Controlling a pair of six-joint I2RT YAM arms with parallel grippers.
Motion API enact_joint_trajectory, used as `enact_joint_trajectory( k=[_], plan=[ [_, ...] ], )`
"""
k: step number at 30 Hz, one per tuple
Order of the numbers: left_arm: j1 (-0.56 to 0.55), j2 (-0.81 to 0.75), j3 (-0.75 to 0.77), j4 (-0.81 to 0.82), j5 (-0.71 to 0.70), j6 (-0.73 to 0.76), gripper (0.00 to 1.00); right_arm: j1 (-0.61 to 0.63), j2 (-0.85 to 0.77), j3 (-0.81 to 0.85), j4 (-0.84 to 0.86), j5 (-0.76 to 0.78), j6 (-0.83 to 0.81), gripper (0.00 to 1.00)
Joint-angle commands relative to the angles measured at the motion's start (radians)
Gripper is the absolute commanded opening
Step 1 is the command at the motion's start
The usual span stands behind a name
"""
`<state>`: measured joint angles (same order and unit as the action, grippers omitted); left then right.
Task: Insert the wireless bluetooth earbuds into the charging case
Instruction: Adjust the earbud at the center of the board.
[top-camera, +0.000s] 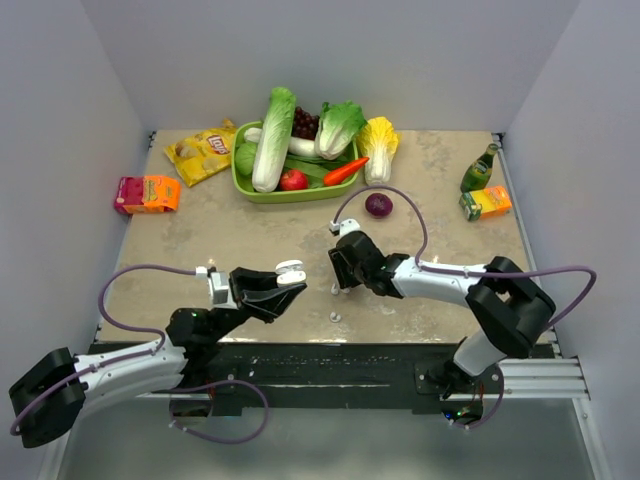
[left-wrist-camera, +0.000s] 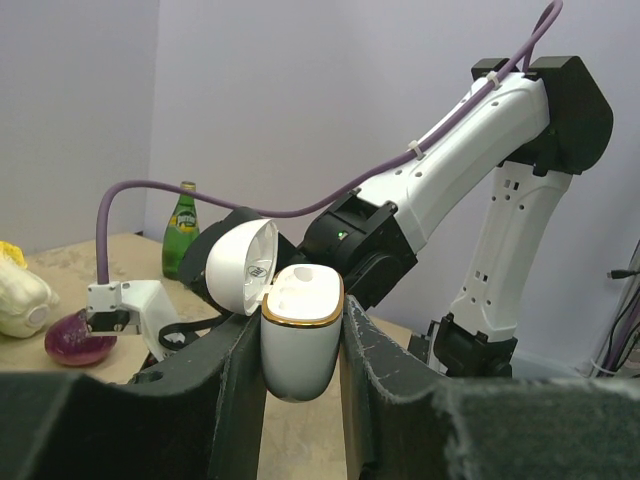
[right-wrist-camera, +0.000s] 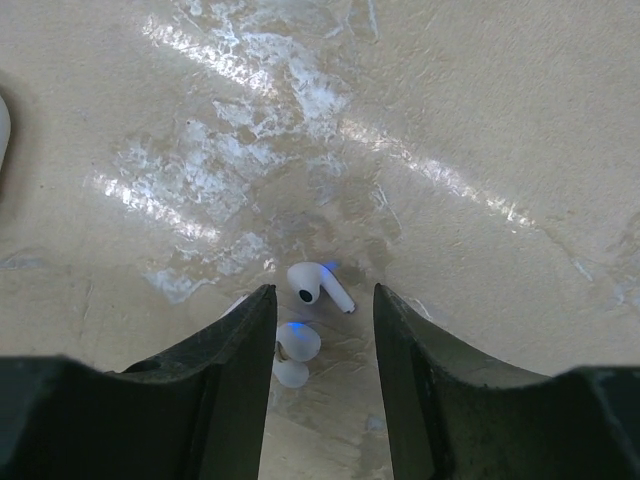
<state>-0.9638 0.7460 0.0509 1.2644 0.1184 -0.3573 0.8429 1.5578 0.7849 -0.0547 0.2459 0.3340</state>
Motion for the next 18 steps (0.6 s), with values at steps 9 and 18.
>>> enact_joint_trajectory(
  k=[9,18],
  plan=[
    [-0.006,0.004,-0.318,0.067,-0.006,0.001,0.00,-0.014,0.048,0.050,-0.005,-0.014,-0.030,0.45],
    [-0.004,0.009,-0.316,0.066,-0.005,0.003,0.00,-0.045,0.062,0.063,-0.011,-0.004,-0.016,0.46]
  ],
)
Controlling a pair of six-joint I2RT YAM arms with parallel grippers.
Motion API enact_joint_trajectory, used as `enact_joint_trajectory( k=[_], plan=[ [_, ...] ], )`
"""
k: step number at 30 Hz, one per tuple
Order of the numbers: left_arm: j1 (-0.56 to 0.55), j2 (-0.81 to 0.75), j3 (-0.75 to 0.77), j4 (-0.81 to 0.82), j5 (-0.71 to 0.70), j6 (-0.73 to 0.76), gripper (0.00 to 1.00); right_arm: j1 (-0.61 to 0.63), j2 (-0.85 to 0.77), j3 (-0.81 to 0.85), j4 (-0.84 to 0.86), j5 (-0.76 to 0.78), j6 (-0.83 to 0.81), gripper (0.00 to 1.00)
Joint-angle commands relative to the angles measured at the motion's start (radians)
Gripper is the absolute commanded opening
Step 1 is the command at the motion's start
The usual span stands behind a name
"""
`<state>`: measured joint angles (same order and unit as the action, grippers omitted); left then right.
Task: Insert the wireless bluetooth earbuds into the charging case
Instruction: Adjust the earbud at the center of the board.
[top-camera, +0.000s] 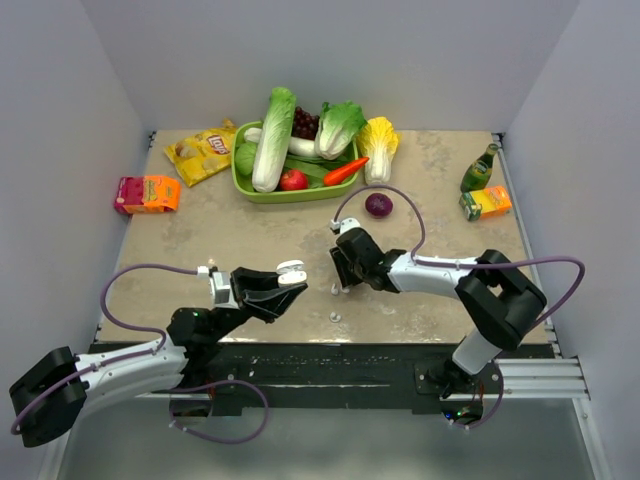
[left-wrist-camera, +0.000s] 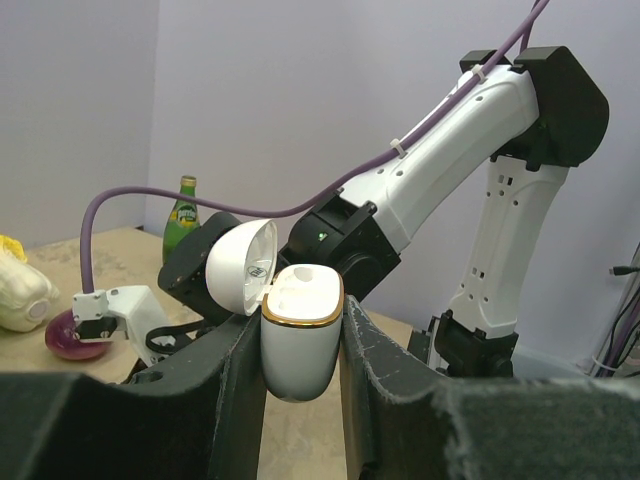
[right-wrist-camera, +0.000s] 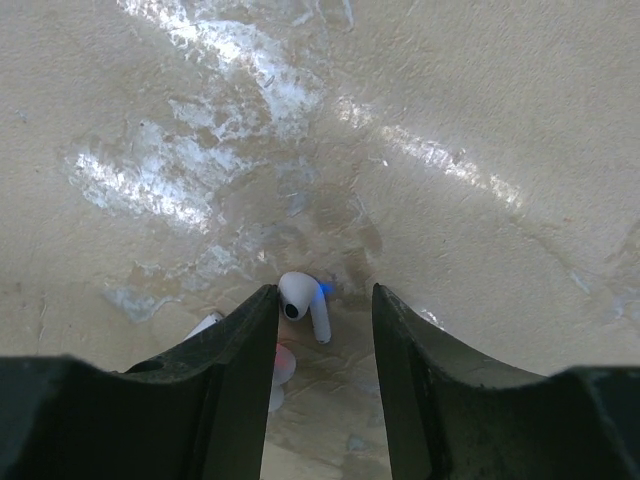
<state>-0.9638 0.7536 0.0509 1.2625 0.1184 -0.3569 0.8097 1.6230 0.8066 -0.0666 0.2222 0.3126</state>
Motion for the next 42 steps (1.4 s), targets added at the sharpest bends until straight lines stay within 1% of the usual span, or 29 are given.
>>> enact_joint_trajectory(
  k=[1,7,11,17,25,34,42],
  plan=[
    [-0.006,0.000,-0.316,0.066,-0.005,0.004,0.00,-0.015,-0.003,0.040,-0.001,0.020,0.006,0.46],
    [-0.006,0.003,-0.316,0.064,-0.005,0.001,0.00,-0.023,-0.005,0.032,0.011,0.016,0.016,0.46],
    [-0.004,0.003,-0.316,0.064,-0.008,-0.001,0.00,-0.023,-0.012,0.025,0.042,-0.021,0.025,0.46],
    [-0.006,0.004,-0.315,0.066,-0.008,-0.005,0.00,-0.023,0.031,0.057,0.028,-0.034,0.022,0.41],
    [-0.006,0.004,-0.315,0.061,-0.010,-0.005,0.00,-0.023,0.031,0.062,-0.007,0.002,0.008,0.39],
    [-0.004,0.013,-0.315,0.066,-0.008,-0.008,0.00,-0.021,0.034,0.074,-0.062,0.037,-0.003,0.41],
    [-0.004,0.047,-0.318,0.109,0.001,-0.014,0.00,-0.006,0.067,0.074,-0.041,-0.006,-0.003,0.43]
  ],
)
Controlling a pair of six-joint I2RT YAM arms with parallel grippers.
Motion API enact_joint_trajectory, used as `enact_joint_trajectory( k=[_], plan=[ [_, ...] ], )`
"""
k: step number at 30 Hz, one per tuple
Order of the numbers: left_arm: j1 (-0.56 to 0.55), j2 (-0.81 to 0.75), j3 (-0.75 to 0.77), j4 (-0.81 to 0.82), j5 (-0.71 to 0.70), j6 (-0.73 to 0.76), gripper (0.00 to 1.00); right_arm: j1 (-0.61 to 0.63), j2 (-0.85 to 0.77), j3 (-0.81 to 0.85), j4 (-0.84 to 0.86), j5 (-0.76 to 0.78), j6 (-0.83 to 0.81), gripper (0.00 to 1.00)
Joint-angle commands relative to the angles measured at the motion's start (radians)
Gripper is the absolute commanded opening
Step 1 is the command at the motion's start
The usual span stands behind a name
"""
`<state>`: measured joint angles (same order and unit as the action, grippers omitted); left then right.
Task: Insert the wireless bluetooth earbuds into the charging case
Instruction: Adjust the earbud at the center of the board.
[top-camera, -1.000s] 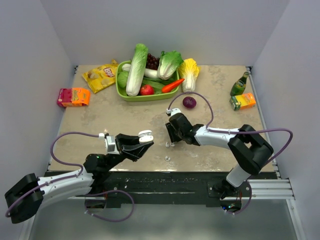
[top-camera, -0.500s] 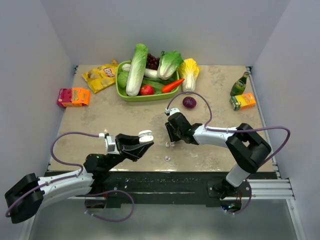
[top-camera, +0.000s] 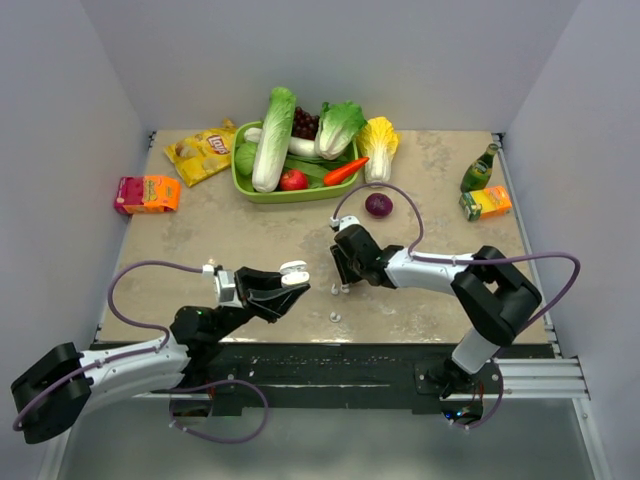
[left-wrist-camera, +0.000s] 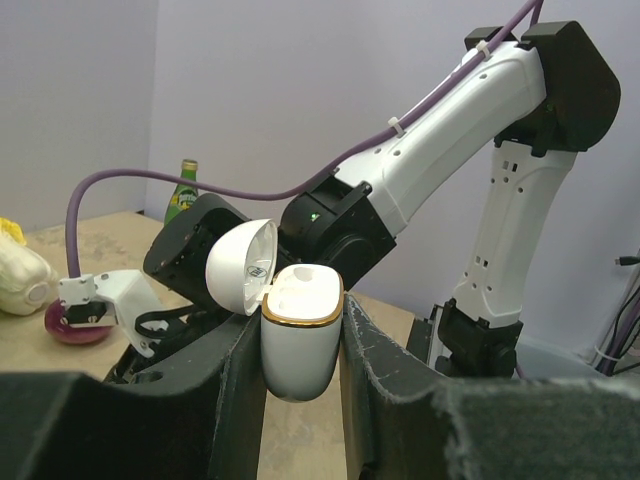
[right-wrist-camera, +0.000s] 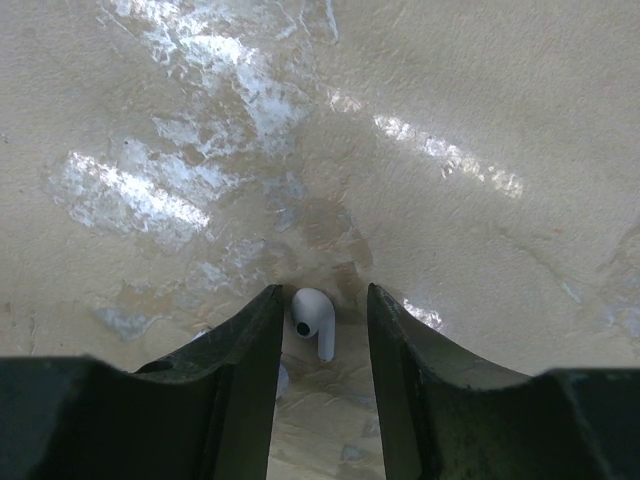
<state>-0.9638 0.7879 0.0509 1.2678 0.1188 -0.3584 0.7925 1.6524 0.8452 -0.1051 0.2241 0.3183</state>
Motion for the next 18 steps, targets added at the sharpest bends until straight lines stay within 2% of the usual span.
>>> enact_joint_trajectory(
  k=[1,18],
  plan=[
    [-0.006,0.014,-0.318,0.105,0.002,-0.013,0.00,0.014,0.043,0.037,-0.002,-0.008,-0.010,0.43],
    [-0.006,0.002,-0.322,0.093,-0.001,-0.014,0.00,0.034,0.032,0.051,-0.068,-0.008,-0.019,0.41]
  ],
)
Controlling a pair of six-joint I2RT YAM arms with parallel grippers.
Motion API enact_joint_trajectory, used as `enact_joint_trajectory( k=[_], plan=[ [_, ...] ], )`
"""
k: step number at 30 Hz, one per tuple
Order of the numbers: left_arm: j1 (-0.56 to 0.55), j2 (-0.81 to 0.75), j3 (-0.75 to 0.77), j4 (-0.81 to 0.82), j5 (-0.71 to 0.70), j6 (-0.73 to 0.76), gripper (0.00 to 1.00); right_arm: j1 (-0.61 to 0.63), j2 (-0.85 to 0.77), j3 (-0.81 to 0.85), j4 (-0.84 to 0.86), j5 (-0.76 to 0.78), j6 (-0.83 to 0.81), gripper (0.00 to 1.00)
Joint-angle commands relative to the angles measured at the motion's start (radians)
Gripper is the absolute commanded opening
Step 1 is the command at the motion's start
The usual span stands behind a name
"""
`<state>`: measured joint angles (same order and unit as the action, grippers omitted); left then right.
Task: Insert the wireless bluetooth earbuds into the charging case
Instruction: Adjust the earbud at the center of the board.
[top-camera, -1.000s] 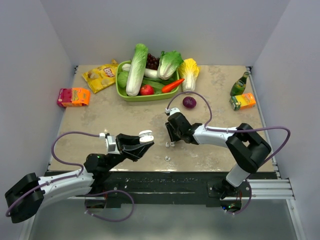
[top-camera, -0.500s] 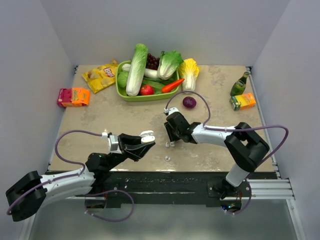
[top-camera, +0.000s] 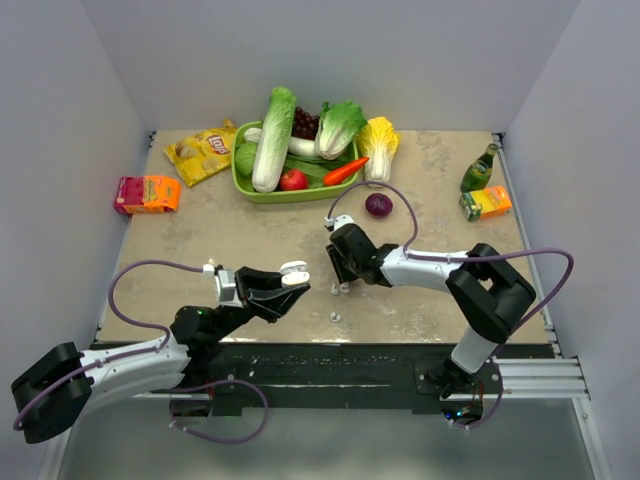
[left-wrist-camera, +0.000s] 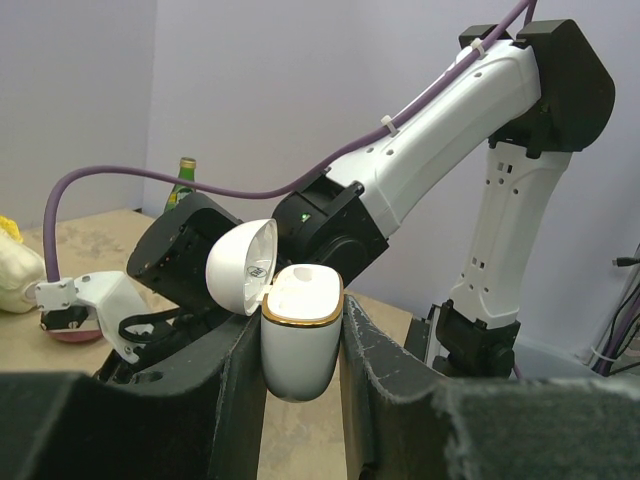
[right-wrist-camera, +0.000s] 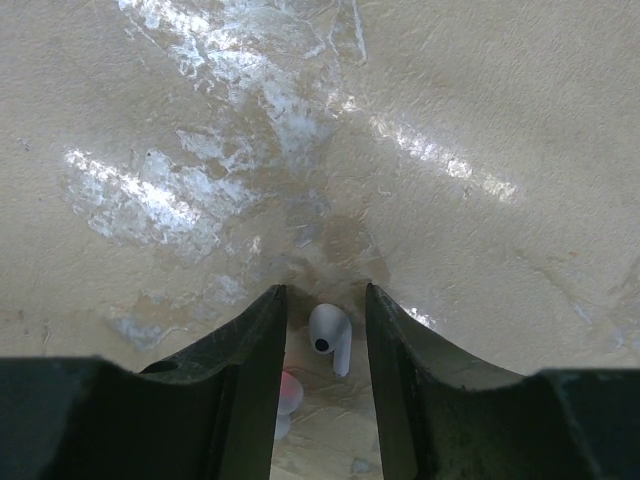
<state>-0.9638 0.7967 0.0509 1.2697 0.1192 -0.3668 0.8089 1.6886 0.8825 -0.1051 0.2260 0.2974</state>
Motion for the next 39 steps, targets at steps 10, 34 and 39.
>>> enact_joint_trajectory(
  k=[10,34,39],
  plan=[
    [-0.006,-0.002,-0.316,0.092,0.002,-0.009,0.00,0.027,-0.001,0.018,-0.108,-0.010,0.022,0.40],
    [-0.006,0.009,-0.312,0.099,0.008,-0.011,0.00,0.022,0.042,0.052,-0.179,-0.042,0.055,0.48],
    [-0.006,0.015,-0.304,0.099,0.011,-0.011,0.00,0.010,0.083,0.111,-0.243,-0.106,0.068,0.50]
  ],
)
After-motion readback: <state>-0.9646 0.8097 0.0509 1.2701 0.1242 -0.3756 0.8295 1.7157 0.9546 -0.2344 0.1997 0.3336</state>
